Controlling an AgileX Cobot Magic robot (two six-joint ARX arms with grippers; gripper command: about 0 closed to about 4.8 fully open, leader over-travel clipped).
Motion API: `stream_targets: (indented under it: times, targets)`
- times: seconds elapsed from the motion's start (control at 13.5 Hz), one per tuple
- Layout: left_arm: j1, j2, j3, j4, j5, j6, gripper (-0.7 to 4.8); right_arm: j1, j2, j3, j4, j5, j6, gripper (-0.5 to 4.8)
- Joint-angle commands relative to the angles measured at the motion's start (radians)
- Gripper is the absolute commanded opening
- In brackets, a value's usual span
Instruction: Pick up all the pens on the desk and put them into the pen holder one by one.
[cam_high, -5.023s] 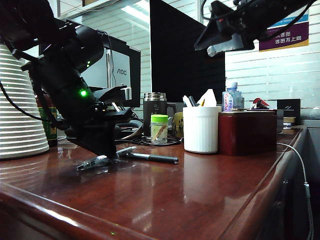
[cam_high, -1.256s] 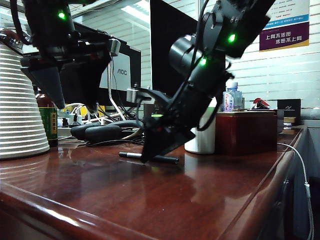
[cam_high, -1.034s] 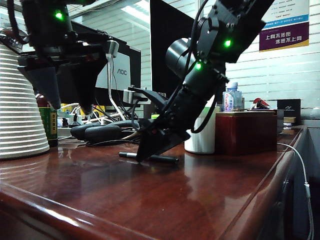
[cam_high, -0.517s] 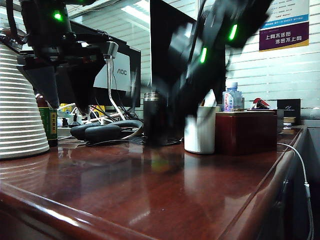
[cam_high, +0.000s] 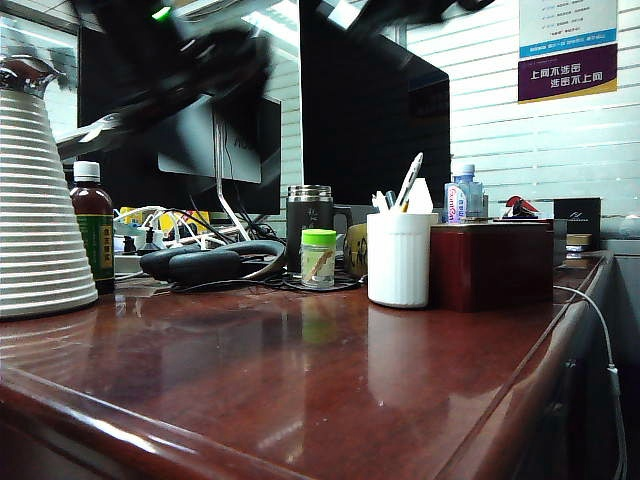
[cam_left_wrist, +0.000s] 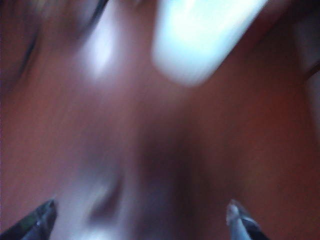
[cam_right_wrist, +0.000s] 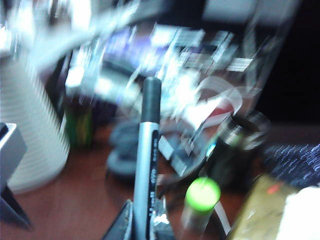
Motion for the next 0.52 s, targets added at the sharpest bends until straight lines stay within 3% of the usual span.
stream_targets:
  times: [0.07, 0.3, 0.37, 0.52]
  targets:
    - [-0.002, -0.004, 0.002, 0.264, 0.151, -0.015, 4.79, -0.074, -0.018, -0.195, 0.375, -0.02, 0.191, -0.01]
    - [-0.002, -0.004, -0.015, 0.332, 0.171, -0.022, 4.79, -0.084, 0.073, -0.344, 0.661, 0.031, 0.22, -0.01]
    - [-0.002, -0.004, -0.108, 0.332, 0.171, -0.023, 4.79, -0.084, 0.24, -0.351, 0.844, 0.025, 0.22, -0.01]
    - [-0.002, -0.004, -0.175, 0.332, 0.171, -0.024, 4.79, -0.088, 0.312, -0.351, 0.892, 0.031, 0.221, -0.01]
